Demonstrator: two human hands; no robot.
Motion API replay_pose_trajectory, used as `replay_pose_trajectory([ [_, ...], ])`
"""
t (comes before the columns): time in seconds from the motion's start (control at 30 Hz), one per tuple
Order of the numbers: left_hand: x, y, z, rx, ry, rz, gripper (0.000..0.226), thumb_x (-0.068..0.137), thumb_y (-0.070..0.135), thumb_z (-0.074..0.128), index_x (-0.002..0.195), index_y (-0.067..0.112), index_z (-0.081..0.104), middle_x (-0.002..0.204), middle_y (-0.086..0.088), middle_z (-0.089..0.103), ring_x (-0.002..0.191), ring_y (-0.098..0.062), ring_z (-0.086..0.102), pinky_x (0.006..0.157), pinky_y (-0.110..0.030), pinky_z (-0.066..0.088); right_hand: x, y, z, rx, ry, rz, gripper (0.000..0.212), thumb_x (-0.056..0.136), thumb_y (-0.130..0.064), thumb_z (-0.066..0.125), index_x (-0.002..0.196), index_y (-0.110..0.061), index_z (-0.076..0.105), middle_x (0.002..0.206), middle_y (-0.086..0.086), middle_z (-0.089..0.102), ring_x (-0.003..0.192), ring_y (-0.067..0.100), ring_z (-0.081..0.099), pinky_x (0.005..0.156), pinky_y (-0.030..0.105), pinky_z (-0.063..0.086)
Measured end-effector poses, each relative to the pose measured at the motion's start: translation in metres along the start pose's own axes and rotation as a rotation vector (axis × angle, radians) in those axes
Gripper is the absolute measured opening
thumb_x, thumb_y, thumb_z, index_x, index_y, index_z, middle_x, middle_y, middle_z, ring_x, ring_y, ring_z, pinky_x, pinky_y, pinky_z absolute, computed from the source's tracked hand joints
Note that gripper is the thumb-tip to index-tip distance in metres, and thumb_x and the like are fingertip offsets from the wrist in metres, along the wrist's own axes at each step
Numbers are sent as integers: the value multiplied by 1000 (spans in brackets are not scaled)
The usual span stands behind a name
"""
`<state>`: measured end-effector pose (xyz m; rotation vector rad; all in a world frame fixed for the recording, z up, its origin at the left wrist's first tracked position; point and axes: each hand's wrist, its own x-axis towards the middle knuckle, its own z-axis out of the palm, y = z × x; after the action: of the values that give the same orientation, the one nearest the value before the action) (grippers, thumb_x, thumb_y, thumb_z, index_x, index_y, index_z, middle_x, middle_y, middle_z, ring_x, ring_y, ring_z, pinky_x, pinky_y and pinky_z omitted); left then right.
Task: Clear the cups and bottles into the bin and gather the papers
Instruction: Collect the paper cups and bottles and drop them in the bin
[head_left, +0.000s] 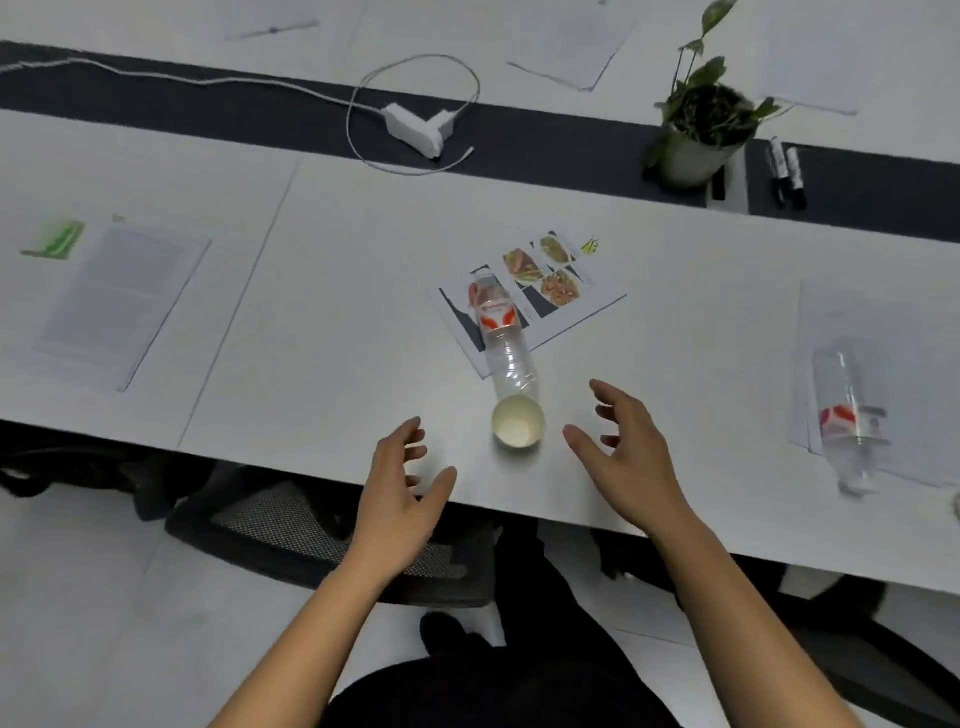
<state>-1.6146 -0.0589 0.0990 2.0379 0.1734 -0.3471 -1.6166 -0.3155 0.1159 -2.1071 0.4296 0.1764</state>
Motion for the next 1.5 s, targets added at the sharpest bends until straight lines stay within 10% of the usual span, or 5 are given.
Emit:
replay_pose_trajectory([
  [0.3, 71, -5, 98, 160, -118, -182, 118, 60, 58, 84, 153, 26, 20, 153, 14, 31, 140, -3, 26, 112, -26, 30, 148, 19, 29, -112, -195, 142, 74, 90, -43, 68, 151, -28, 30, 154, -1, 39, 135, 20, 46, 110, 42, 43],
  [0.43, 90, 4, 119, 121, -67, -199, 79, 60, 31, 93, 126, 28, 50, 100, 40, 48, 99, 33, 39, 77, 9, 29, 189, 27, 65, -200, -332, 118, 83, 87, -57, 65, 153, -25, 26, 158, 0, 35, 142, 23, 40, 117, 42, 35],
  [0.67, 87, -1, 95, 95, 23, -289, 82, 66, 43, 84, 136, 35, 43, 122, 28, 55, 109, 3, 53, 92, -23, 45, 202, 19, 86, -260, -394, 148, 72, 83, -57, 69, 140, -23, 41, 136, 0, 57, 121, 21, 57, 100, 33, 44],
  [1.07, 18, 34, -32, -151, 373, 56, 68, 73, 27, 86, 128, 40, 47, 120, 36, 52, 109, 8, 53, 85, -9, 42, 28, -50, 41, 207, 76, 146, 68, 85, -37, 73, 144, -34, 38, 126, -18, 56, 109, 10, 61, 90, 34, 53],
  [1.5, -115, 28, -44, -273, -85, 258, 68, 73, 26, 85, 126, 44, 47, 114, 36, 55, 106, 3, 59, 89, -25, 47, -261, -5, 49, 394, 640, 246, 76, 80, -36, 78, 137, -59, 34, 122, -28, 62, 111, -2, 62, 91, 28, 52],
])
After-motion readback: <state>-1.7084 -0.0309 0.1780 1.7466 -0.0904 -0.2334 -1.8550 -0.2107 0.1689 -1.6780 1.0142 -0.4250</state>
